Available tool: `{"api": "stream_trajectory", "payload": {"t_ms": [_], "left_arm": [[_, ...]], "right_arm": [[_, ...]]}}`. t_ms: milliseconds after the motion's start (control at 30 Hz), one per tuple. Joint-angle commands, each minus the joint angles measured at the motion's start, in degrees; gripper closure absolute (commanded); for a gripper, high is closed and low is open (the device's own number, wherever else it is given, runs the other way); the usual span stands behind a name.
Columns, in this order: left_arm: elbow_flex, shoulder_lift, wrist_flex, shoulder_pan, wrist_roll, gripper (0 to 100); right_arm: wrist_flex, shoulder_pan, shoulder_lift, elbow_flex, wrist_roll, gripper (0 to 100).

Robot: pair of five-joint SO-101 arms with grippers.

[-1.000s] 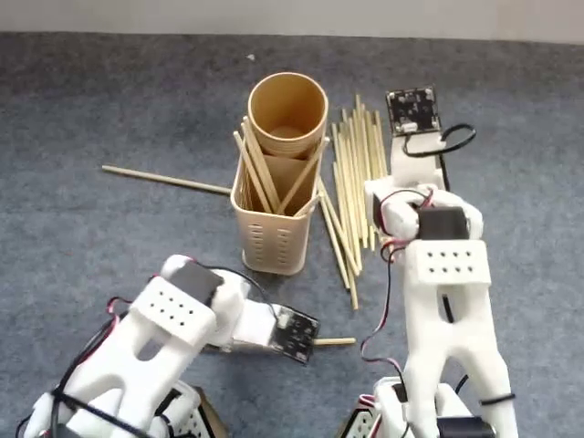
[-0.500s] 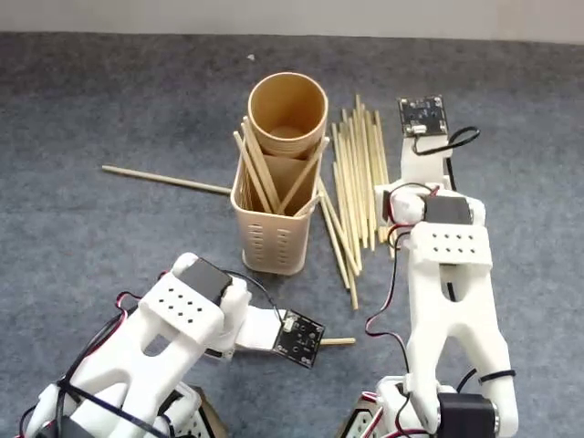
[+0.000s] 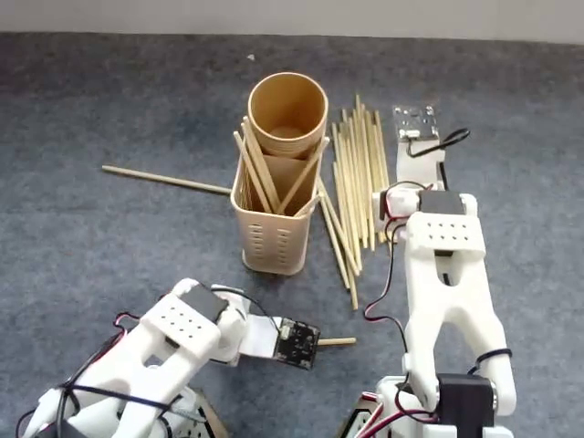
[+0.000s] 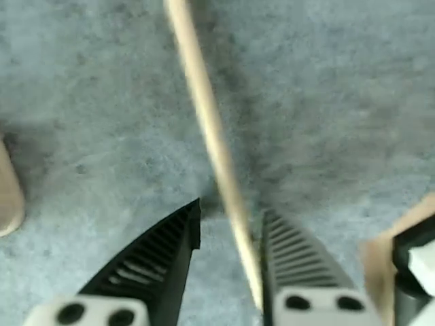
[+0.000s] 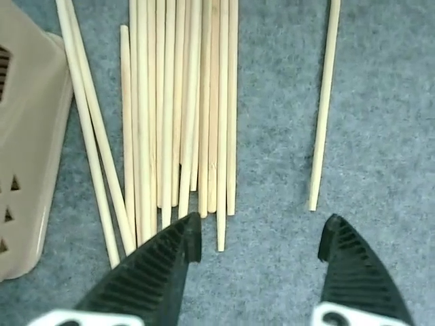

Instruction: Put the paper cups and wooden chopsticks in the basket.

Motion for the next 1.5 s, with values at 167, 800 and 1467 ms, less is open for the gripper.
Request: {"api": "stream_trajectory", "payload": {"t_ms": [167,800,1467], "left_arm": [[-7.3,-0.3,13.4,0.4,-7.8,100],[-66.4,-3.2,41.8,-16.8,-5.4,100],[-42.5,-3.7,30.3,-33.4,-11.3,87]], "right_arm": [[-0.9,0.7,1.6,-2.9,0.5,72.1],[-8.4,5.2,1.8,-3.0,0.5,72.1],[-0.1,3.6,38.7,-33.2,3.3,72.1]]}}
